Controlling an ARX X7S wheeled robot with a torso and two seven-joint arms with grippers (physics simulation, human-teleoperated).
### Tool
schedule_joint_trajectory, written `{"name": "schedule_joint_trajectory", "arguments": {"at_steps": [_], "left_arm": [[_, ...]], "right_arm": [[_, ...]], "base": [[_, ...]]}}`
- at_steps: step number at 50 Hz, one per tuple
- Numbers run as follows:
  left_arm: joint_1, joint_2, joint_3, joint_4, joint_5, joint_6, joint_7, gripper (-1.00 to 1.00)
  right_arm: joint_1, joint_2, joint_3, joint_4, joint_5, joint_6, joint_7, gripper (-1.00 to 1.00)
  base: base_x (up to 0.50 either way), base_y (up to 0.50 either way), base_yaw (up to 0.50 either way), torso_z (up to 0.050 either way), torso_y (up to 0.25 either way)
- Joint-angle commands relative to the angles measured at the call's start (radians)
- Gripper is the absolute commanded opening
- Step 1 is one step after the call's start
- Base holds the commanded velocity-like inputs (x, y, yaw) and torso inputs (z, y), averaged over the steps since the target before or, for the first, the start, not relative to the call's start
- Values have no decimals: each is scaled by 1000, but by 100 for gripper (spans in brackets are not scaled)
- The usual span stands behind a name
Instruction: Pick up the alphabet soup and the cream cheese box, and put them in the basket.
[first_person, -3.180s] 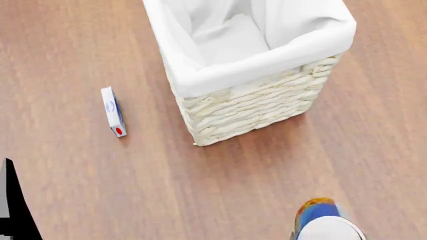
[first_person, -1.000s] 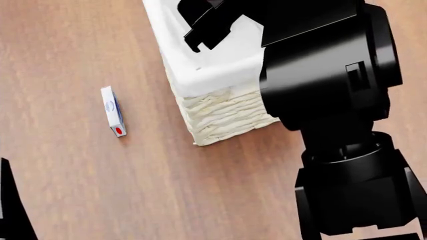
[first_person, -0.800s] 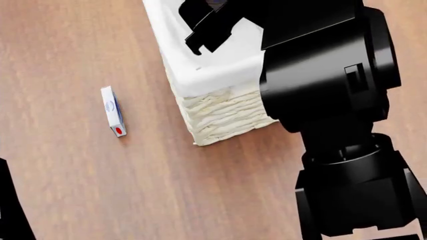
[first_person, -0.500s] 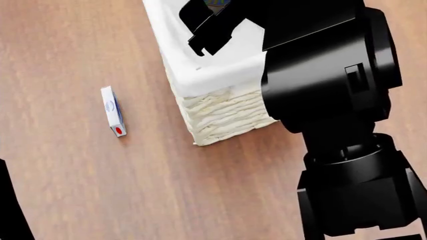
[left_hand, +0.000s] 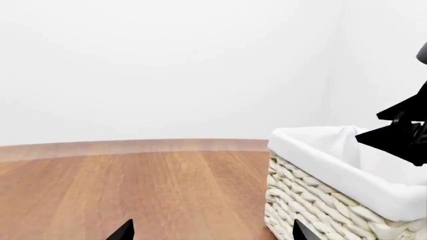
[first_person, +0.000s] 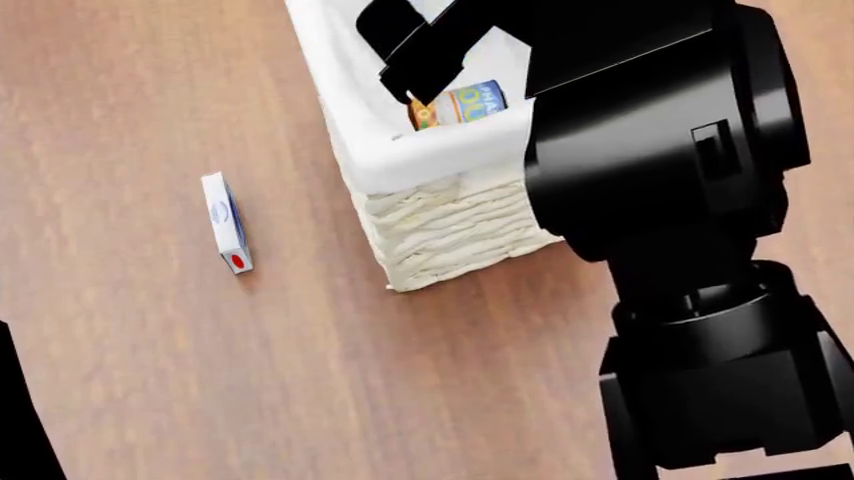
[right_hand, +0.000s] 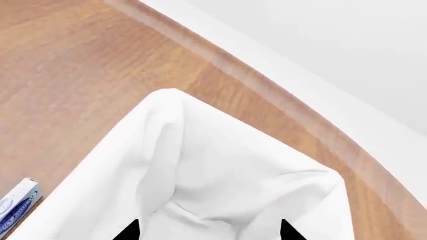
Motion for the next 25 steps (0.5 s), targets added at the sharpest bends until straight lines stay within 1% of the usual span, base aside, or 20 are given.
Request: {"name": "schedule_joint_trajectory", "arguments": {"at_steps": [1,5,6,8,10,12,13,14,15,17,18,20,21,22,25], "left_arm": [[2,-4,2,4,1,0,-3,100],[2,-3,6,5,3,-2,-4,100],[-1,-2,9,5,5,-4,-4,100],[0,-3,9,6,2,-3,-5,100],[0,-3,13,5,6,-2,-3,100],[-2,-2,16,5,7,-4,-3,100],[-4,-3,19,11,6,-7,-3,100],[-4,-3,20,13,6,-7,-3,100],[-5,-2,21,9,6,-4,-1,100],[-5,-3,23,5,7,-1,1,100],[-5,-3,24,2,8,0,3,100],[-7,-3,25,4,7,-2,2,100],[-10,-2,30,11,12,-6,0,100],[-12,-2,31,13,10,-10,-1,100],[-6,-1,35,14,15,-4,-1,100]], "right_arm": [[-13,14,11,-75,6,34,4,100],[-14,38,22,-211,5,80,-11,100],[7,33,73,-276,19,127,-10,100],[19,41,89,-340,18,157,-13,100],[35,50,127,-447,19,224,-17,100],[20,66,135,-546,6,238,-8,100],[-1,68,169,-644,3,285,-3,100],[-14,83,160,-689,-7,283,-1,100],[-29,73,210,-792,-6,368,-6,100],[-68,97,212,-902,-28,366,8,100],[-81,110,217,-987,-43,415,8,100],[-143,144,200,-1067,-58,339,22,100],[-214,139,222,-1167,-68,394,26,100],[-247,160,204,-1194,-86,358,46,100],[-382,162,241,-1311,-110,312,86,100]], "base": [[0,0,0,0,0],[0,0,0,0,0],[0,0,0,0,0],[0,0,0,0,0],[0,0,0,0,0],[0,0,0,0,0],[0,0,0,0,0],[0,0,0,0,0],[0,0,0,0,0],[0,0,0,0,0],[0,0,0,0,0],[0,0,0,0,0],[0,0,0,0,0],[0,0,0,0,0],[0,0,0,0,0]]}}
